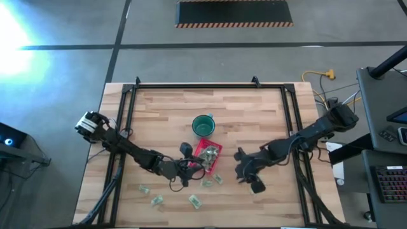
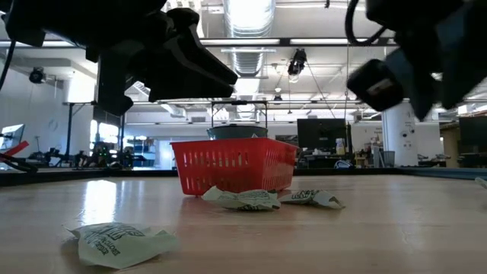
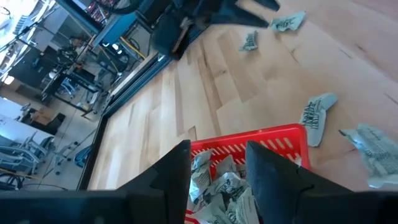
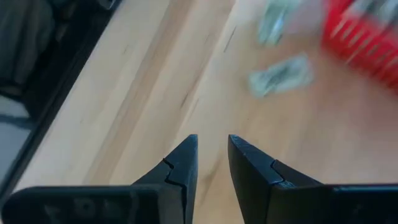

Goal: Pick and place items into bin
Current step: Put the light green stevia packet into the red bin

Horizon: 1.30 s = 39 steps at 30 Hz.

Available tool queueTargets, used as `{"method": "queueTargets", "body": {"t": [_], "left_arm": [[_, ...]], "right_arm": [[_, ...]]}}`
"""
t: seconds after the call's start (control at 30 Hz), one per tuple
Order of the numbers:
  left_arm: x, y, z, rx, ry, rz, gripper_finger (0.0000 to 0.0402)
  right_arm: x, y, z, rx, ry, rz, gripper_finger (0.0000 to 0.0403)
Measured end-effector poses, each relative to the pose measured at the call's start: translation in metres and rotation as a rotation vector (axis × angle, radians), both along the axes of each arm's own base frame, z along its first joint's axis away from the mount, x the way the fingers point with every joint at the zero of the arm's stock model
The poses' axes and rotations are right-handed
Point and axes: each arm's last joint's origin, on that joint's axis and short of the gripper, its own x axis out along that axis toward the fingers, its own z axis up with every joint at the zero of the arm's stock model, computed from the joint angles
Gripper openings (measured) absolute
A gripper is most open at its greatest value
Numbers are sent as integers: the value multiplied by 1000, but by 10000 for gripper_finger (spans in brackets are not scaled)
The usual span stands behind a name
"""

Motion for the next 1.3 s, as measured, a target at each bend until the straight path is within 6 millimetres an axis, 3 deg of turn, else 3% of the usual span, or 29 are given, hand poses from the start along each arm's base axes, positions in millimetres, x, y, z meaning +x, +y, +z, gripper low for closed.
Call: {"method": "queueTargets", "body": {"t": [0.2, 0.63, 1.3], "left_arm": [[-1, 0, -2, 2, 6, 0, 137], [-2, 1, -3, -17, 11, 7, 137], [-3, 1, -5, -12, 25, 8, 137]], "right_arm": [[-20, 21, -6, 18, 161, -70, 73], [-46, 56, -20, -116, 173, -154, 87], [-42, 62, -53, -188, 251, -248, 150]]}}
